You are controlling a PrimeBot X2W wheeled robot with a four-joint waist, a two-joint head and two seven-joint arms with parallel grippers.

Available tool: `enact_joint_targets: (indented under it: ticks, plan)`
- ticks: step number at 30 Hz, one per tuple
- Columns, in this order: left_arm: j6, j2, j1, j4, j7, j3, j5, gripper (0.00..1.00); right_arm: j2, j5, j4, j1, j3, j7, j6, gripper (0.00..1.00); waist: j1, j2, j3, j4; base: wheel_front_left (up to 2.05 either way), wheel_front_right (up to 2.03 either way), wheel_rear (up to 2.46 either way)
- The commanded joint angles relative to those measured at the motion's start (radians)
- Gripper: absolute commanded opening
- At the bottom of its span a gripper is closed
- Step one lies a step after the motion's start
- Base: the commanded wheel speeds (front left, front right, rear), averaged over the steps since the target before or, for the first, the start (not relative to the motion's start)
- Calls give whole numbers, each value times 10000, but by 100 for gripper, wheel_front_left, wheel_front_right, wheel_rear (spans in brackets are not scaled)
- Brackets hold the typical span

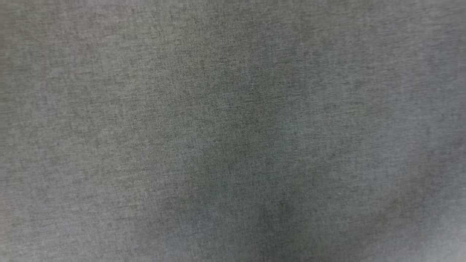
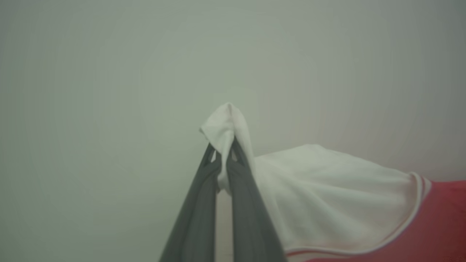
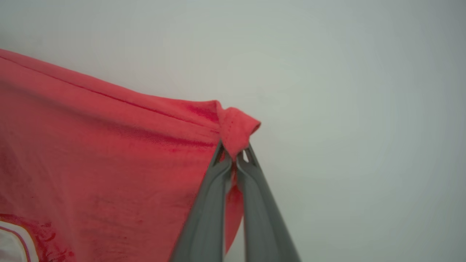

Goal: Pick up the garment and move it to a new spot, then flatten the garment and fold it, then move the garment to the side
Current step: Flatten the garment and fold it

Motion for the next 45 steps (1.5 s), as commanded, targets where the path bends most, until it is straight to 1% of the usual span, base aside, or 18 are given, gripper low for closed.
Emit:
enact_joint_targets:
  ticks: [1, 7, 12, 16, 19, 20, 23, 25, 29, 31, 32, 34, 36, 38, 39, 45]
  plan:
    - [-55, -11, -190, 131, -74, 82, -113, 0, -57, 88, 139, -223, 94, -140, -14, 0, -2, 0, 169, 21, 0, 0, 0]
    - [-361, -187, 254, 940, -434, 212, -520, 0, -18, 414, 932, -52, 685, -545, -14, 0, -2, 0, 263, 142, 0, 0, 0]
    - [-752, -467, 930, 1669, -905, 281, -921, 0, 51, 759, 1500, 575, 1071, -566, -14, 0, -2, 0, 43, 364, 0, 0, 0]
    - [-1107, -693, 1807, 2280, -1260, 257, -1223, 0, 29, 1202, 1719, 1470, 1358, -548, -14, 0, -2, 0, -349, 558, 0, 0, 0]
    - [-1386, -800, 2622, 2659, -1573, 287, -1538, 0, -11, 1489, 1773, 2467, 1639, -519, -14, 0, -2, 0, -897, 633, 0, 0, 0]
    - [-1492, -821, 2951, 2714, -1655, 130, -1508, 0, -18, 1626, 1792, 2862, 1716, -490, -14, 0, -2, 0, -1130, 660, 0, 0, 0]
    - [-1662, -960, 4101, 2879, -1901, 83, -1947, 0, -184, 1995, 1667, 3971, 1761, -403, -14, 0, -2, 0, -1782, 805, 0, 0, 0]
    - [-1707, -1015, 5036, 2861, -2054, -6, -2147, 0, -285, 2194, 1588, 4841, 1837, -336, -14, 0, -2, 0, -2325, 860, 0, 0, 0]
    - [-1728, -1132, 7086, 2272, -2235, -126, -2515, 0, -521, 2639, 1281, 6491, 1814, -116, -16, 0, -2, 0, -3388, 924, 0, 0, 0]
    - [-1627, -1125, 8464, 1885, -2268, -120, -2703, 0, -542, 2795, 1125, 7430, 1921, -1, -16, 0, -2, 0, -4002, 881, 0, 0, 0]
    - [-1501, -1101, 9081, 1586, -2312, -62, -2780, 0, -602, 2856, 1003, 7848, 1917, 24, -16, 0, -2, 0, -4261, 869, 0, 0, 0]
    - [-1213, -1036, 10390, 918, -2250, -22, -2952, 0, -700, 2962, 745, 8761, 1902, 121, -16, 0, -2, 0, -4778, 873, 0, 0, 0]
    - [-806, -887, 11729, 171, -2200, 79, -3103, 0, -777, 3019, 387, 9654, 1867, 232, -16, 0, -2, 0, -5217, 874, 0, 0, 0]
    - [-396, -855, 13025, -650, -2118, 121, -3264, 0, -922, 3081, 37, 10532, 1704, 325, -17, 0, -2, 0, -5648, 930, 0, 0, 0]
    - [-396, -855, 13025, -650, -2118, 121, -3264, 0, -922, 3081, 37, 10532, 1704, 325, -17, 0, -2, 0, -5648, 930, 0, 0, 0]
    - [996, -487, 16460, -3202, -1857, 282, -3466, 0, -1129, 2977, -1376, 13130, 914, 683, -19, 0, -2, 0, -6594, 1049, 0, 0, 0]
